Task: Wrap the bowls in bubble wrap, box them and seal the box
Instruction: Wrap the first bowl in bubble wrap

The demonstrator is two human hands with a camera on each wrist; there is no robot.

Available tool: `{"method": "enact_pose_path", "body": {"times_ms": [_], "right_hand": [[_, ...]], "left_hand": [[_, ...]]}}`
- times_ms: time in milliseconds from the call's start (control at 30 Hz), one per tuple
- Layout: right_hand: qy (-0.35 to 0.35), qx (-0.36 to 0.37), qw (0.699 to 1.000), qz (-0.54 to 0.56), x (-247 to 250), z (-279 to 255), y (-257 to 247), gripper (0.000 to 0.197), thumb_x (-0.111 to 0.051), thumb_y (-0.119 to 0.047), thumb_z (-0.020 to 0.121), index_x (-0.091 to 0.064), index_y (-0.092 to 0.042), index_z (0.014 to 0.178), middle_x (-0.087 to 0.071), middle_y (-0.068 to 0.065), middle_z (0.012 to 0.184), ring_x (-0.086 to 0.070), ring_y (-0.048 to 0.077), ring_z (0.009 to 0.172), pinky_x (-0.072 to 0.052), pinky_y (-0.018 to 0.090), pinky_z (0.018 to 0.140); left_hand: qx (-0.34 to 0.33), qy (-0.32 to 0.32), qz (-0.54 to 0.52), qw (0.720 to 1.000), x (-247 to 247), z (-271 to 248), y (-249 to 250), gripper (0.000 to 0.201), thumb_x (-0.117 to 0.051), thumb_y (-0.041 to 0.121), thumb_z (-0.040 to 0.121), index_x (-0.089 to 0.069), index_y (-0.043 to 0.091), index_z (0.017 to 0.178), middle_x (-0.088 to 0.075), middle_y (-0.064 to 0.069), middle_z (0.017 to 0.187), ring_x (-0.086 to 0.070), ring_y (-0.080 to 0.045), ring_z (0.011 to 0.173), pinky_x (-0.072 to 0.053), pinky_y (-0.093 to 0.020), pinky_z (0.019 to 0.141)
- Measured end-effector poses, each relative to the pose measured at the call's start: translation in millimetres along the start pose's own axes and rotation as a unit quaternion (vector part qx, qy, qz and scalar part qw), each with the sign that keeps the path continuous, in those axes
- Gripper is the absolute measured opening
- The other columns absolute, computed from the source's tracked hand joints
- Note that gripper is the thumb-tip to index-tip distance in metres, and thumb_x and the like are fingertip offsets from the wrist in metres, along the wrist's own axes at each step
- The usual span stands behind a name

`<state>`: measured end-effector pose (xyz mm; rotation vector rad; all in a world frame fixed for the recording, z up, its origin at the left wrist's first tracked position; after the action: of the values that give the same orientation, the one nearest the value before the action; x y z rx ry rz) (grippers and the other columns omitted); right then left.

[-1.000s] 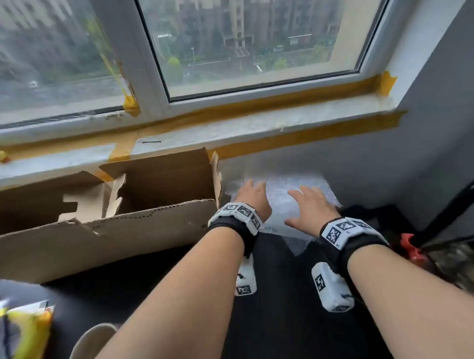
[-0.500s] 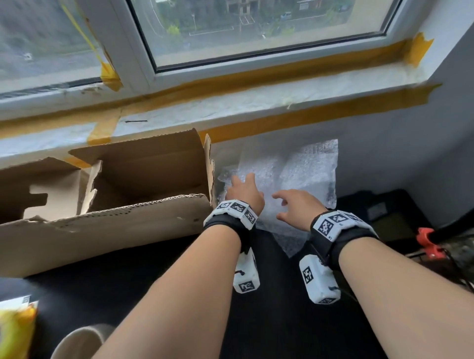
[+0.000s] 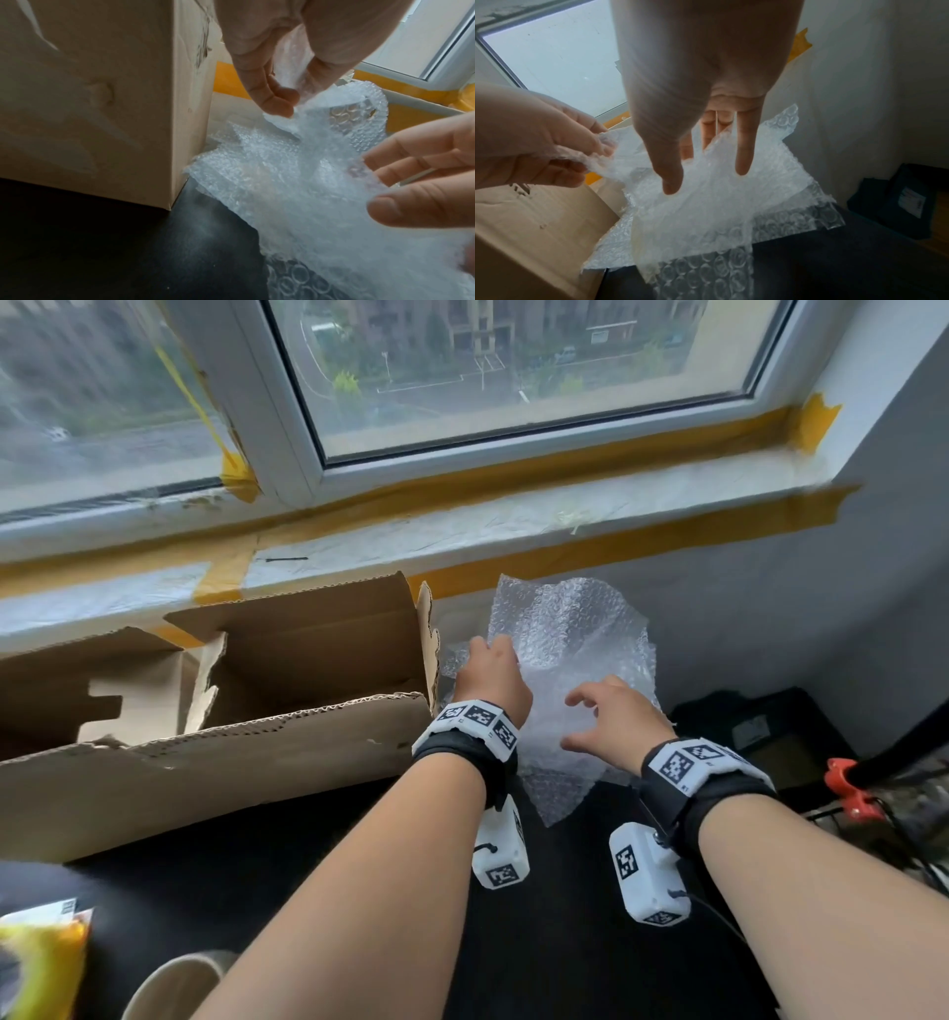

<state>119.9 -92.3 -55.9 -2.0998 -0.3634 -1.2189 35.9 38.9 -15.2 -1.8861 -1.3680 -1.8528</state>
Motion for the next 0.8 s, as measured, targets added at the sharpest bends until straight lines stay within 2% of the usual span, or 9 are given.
{"method": "enact_pose_path", "body": {"times_ms": [100, 200, 333, 400, 500, 567, 667, 733, 800], "right_hand": [[0.002, -0.002, 1.000, 0.001, 1.3, -4.6, 0.8, 0.052, -0.077, -0.044, 0.075, -0.057, -0.032, 0.121, -0.048, -0.004, 0.122, -0.055, 0.017, 0.110, -0.048, 0.040, 0.094], [0.018, -0.002, 1.000, 0.006, 3.2, -8.5, 1.3, 0.045, -0.075, -0.037, 0.078, -0.058, -0.030, 0.120, -0.052, -0.004, 0.120, -0.057, 0.017, 0.106, -0.049, 0.037, 0.092], [0.057, 0.007, 0.998, 0.003, 13.6, -13.1, -4.1, 0.010, -0.062, -0.023, 0.088, -0.069, -0.027, 0.093, -0.068, -0.005, 0.101, -0.062, 0.017, 0.093, -0.050, 0.030, 0.082], [0.066, 0.009, 0.998, 0.003, 18.6, -14.8, -7.8, 0.012, -0.060, -0.021, 0.089, -0.068, -0.028, 0.082, -0.070, -0.005, 0.095, -0.063, 0.018, 0.091, -0.051, 0.031, 0.080], [0.053, 0.012, 0.998, 0.014, 23.5, -19.7, -12.7, 0.004, -0.064, -0.026, 0.086, -0.067, -0.027, 0.083, -0.069, -0.006, 0.093, -0.063, 0.016, 0.091, -0.052, 0.031, 0.081], [0.051, 0.012, 0.998, 0.022, 25.4, -24.1, -15.6, 0.012, -0.067, -0.039, 0.083, -0.067, -0.028, 0.086, -0.067, -0.010, 0.089, -0.062, 0.013, 0.088, -0.052, 0.031, 0.080], [0.064, -0.003, 0.997, 0.036, 31.2, -29.9, -17.5, 0.026, -0.062, -0.055, 0.084, -0.066, -0.029, 0.087, -0.064, -0.013, 0.087, -0.060, 0.011, 0.085, -0.051, 0.031, 0.079], [0.077, -0.003, 0.996, 0.037, 38.4, -33.4, -19.1, 0.027, -0.059, -0.054, 0.087, -0.066, -0.028, 0.085, -0.066, -0.010, 0.088, -0.061, 0.014, 0.086, -0.050, 0.031, 0.078], [0.097, 0.002, 0.994, 0.039, 48.2, -38.1, -21.9, 0.025, -0.059, -0.047, 0.089, -0.066, -0.024, 0.081, -0.068, -0.005, 0.086, -0.061, 0.018, 0.083, -0.048, 0.029, 0.074]], "left_hand": [[0.001, 0.002, 0.001, 1.000, 4.0, -4.0, -1.6, 0.019, -0.043, 0.002, 0.093, -0.048, 0.010, 0.109, -0.042, -0.011, 0.117, -0.052, -0.032, 0.097, -0.045, -0.038, 0.080], [-0.006, 0.007, -0.004, 1.000, 7.2, -8.8, -1.8, 0.019, -0.043, 0.001, 0.092, -0.048, 0.010, 0.108, -0.042, -0.011, 0.116, -0.050, -0.028, 0.084, -0.044, -0.035, 0.075], [-0.028, 0.024, -0.009, 0.999, 15.6, -14.3, 1.8, 0.017, -0.041, 0.002, 0.093, -0.047, 0.011, 0.106, -0.043, -0.010, 0.112, -0.047, -0.024, 0.074, -0.040, -0.032, 0.070], [-0.034, 0.033, -0.009, 0.999, 20.0, -17.3, 3.0, 0.018, -0.041, 0.001, 0.092, -0.047, 0.012, 0.105, -0.043, -0.009, 0.112, -0.046, -0.024, 0.074, -0.040, -0.032, 0.070], [-0.044, 0.042, -0.005, 0.998, 24.8, -23.9, 3.8, 0.019, -0.042, 0.001, 0.091, -0.048, 0.011, 0.105, -0.044, -0.009, 0.113, -0.046, -0.023, 0.072, -0.039, -0.030, 0.070], [-0.053, 0.045, -0.005, 0.998, 26.1, -29.1, 3.7, 0.018, -0.042, 0.000, 0.090, -0.048, 0.011, 0.104, -0.044, -0.010, 0.116, -0.048, -0.023, 0.072, -0.041, -0.030, 0.070], [-0.068, 0.047, -0.011, 0.996, 30.3, -36.6, 6.3, 0.017, -0.043, 0.000, 0.089, -0.049, 0.012, 0.100, -0.045, -0.008, 0.121, -0.052, -0.026, 0.080, -0.043, -0.031, 0.075], [-0.075, 0.051, -0.006, 0.996, 37.6, -39.0, 9.9, 0.018, -0.043, 0.001, 0.089, -0.048, 0.014, 0.100, -0.051, -0.008, 0.115, -0.052, -0.026, 0.084, -0.040, -0.030, 0.074], [-0.075, 0.063, -0.005, 0.995, 47.7, -40.8, 13.0, 0.020, -0.041, -0.001, 0.088, -0.047, 0.015, 0.099, -0.057, -0.005, 0.097, -0.052, -0.025, 0.083, -0.040, -0.032, 0.077]]}}
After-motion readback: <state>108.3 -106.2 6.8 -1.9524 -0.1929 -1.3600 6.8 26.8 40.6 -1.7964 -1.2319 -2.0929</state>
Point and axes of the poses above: each hand's wrist, its own z-axis towards the middle knuckle, its own x-axis out of the back of the hand, y = z × x, the point moved 4 cm from there along z, towards the middle knuckle
